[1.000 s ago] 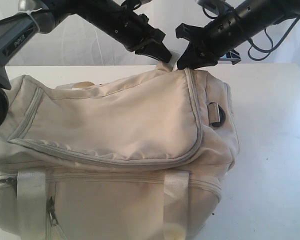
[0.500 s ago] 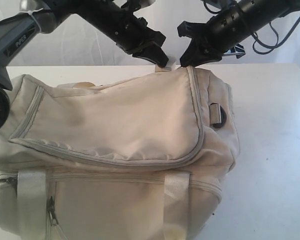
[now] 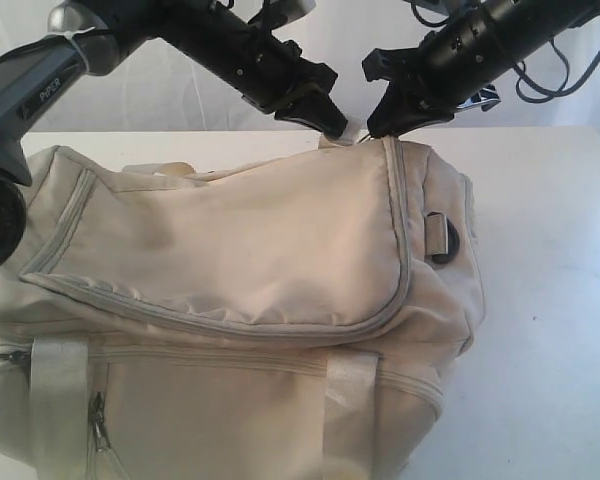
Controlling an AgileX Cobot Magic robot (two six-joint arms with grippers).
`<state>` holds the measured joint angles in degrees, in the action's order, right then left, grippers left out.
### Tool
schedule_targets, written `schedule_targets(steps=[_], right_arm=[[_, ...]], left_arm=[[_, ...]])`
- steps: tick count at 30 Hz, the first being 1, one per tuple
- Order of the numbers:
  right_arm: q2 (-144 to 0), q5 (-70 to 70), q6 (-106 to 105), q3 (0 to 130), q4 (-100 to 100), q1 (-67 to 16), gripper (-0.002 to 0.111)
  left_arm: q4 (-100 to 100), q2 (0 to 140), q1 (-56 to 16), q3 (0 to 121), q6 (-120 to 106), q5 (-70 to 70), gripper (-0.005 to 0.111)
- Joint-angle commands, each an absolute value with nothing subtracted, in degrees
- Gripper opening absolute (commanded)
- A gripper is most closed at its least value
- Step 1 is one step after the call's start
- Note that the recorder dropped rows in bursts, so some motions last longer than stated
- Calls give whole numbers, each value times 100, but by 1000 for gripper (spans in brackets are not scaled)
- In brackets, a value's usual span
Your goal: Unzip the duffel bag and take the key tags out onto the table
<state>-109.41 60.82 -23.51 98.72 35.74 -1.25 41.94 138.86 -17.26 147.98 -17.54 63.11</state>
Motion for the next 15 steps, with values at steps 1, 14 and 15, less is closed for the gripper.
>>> schedule_targets(steps=[1, 14, 15], right_arm=[[-10997, 5920, -2700, 9850, 3608, -109, 0], [-11088, 5904, -2886, 9862, 3613, -109, 39], [-11088, 5843, -2924, 9862, 3613, -109, 41]], left_arm=[[4430, 13841, -1732, 14830, -1818, 6402, 0], [4607, 13829, -1719, 14969, -1929, 6256, 0], [4619, 13819, -1719, 14969, -1938, 6256, 0]])
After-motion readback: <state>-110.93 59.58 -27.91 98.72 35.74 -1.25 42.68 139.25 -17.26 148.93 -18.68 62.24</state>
